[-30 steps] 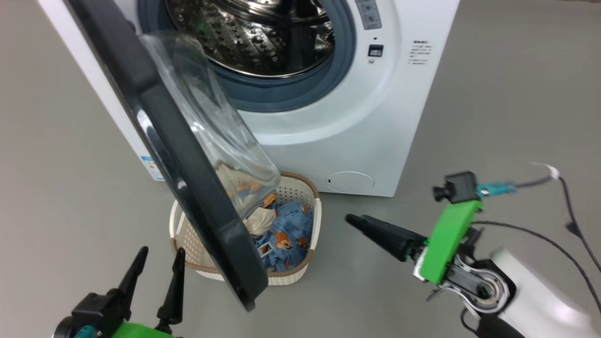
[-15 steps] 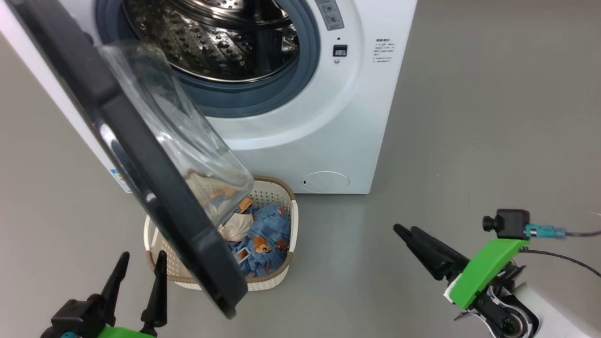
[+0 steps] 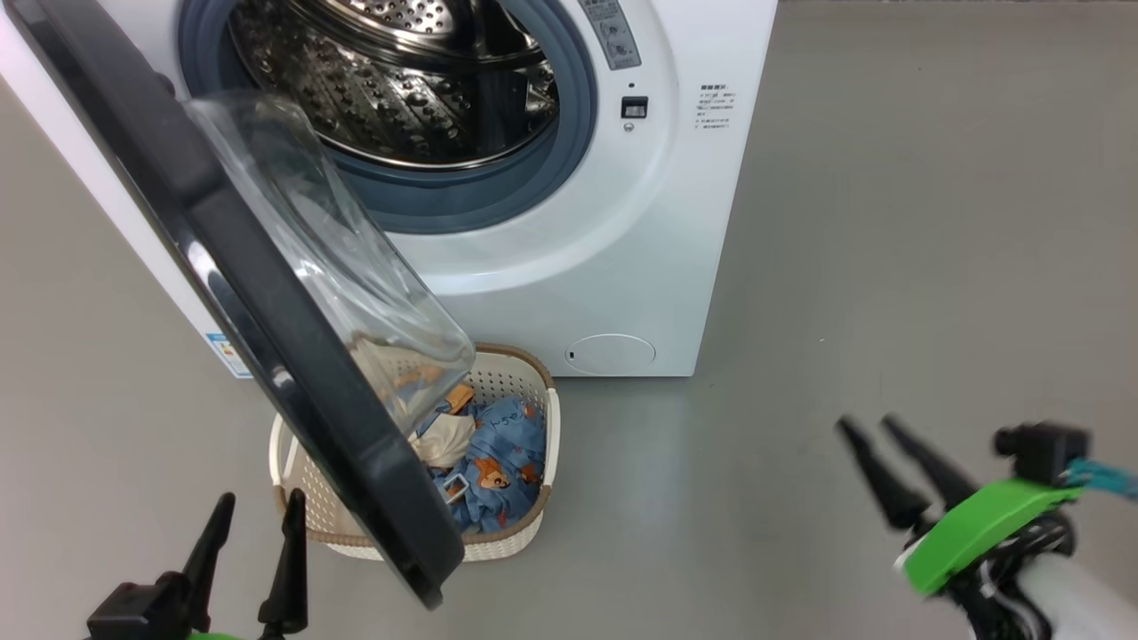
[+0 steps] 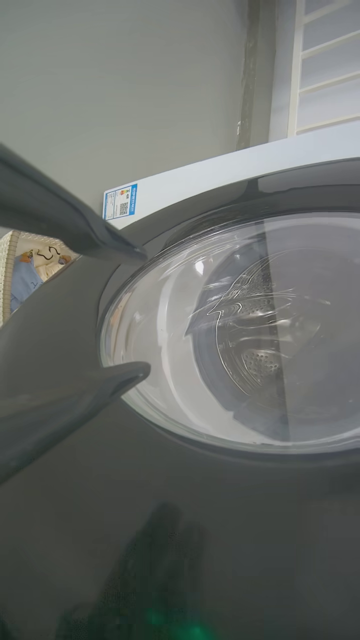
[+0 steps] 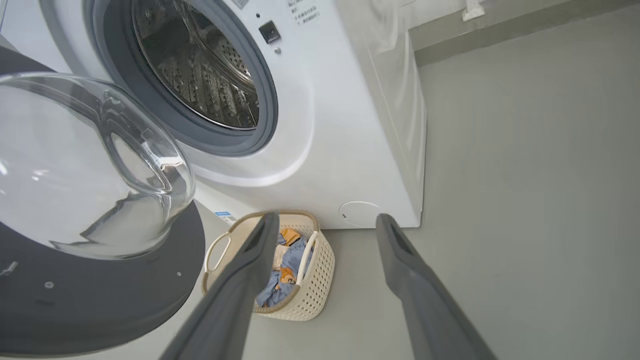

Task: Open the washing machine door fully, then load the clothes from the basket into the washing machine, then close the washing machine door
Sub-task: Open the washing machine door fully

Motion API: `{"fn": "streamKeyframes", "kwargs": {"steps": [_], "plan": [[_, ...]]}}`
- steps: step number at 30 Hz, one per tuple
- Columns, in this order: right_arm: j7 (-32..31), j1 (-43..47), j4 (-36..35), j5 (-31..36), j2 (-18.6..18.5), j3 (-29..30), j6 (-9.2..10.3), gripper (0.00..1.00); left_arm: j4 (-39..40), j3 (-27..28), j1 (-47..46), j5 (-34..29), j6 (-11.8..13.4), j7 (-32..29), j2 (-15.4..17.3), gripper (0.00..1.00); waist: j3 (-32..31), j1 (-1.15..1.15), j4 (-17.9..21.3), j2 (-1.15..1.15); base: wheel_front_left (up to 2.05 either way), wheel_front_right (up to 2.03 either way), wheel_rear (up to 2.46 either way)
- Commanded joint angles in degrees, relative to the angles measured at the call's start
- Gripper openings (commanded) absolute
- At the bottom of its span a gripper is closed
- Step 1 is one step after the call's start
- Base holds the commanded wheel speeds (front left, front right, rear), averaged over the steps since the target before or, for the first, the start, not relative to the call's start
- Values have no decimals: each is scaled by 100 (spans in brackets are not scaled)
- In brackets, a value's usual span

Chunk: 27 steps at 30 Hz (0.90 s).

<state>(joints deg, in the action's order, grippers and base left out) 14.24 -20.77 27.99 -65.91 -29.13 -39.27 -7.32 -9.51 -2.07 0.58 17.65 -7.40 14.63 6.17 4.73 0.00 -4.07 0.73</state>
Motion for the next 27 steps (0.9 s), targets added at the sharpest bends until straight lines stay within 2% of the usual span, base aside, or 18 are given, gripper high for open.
{"fn": "streamKeyframes", "kwargs": {"steps": [1, 6, 7, 11, 17, 22, 27], "plan": [[71, 153, -82, 312, 29, 329, -17, 100, 158, 226, -66, 14, -9, 37, 66, 100, 4, 0, 4, 0, 0, 0, 0], [74, 575, -250, 1704, 497, 1731, -17, 100, 178, 256, -55, -6, -9, 37, 63, 100, -11, 0, -14, 0, 0, 0, 0], [74, 771, -408, 2155, 736, 2271, -17, 100, 188, 270, -55, -14, -9, 37, 63, 100, -18, 0, -25, 0, 0, 0, 0], [74, 1100, -742, 2915, 1135, 2998, -17, 100, 200, 280, -51, -32, -9, 37, 64, 100, -28, 0, -50, 0, 0, 0, 0], [75, 1356, -973, 3716, 1465, 3351, -17, 100, 220, 301, -61, -61, -9, 37, 57, 100, -3, 0, -59, 0, 0, 0, 0], [75, 1512, -887, 4281, 1568, 3498, -17, 100, 185, 272, -86, -79, -9, 37, 38, 100, 7, 0, -99, 0, 0, 0, 0], [75, 1683, -875, 4605, 1717, 3763, -17, 100, 130, 261, -105, -84, -9, 37, 25, 100, -3, 0, -133, 0, 0, 0, 0]]}}
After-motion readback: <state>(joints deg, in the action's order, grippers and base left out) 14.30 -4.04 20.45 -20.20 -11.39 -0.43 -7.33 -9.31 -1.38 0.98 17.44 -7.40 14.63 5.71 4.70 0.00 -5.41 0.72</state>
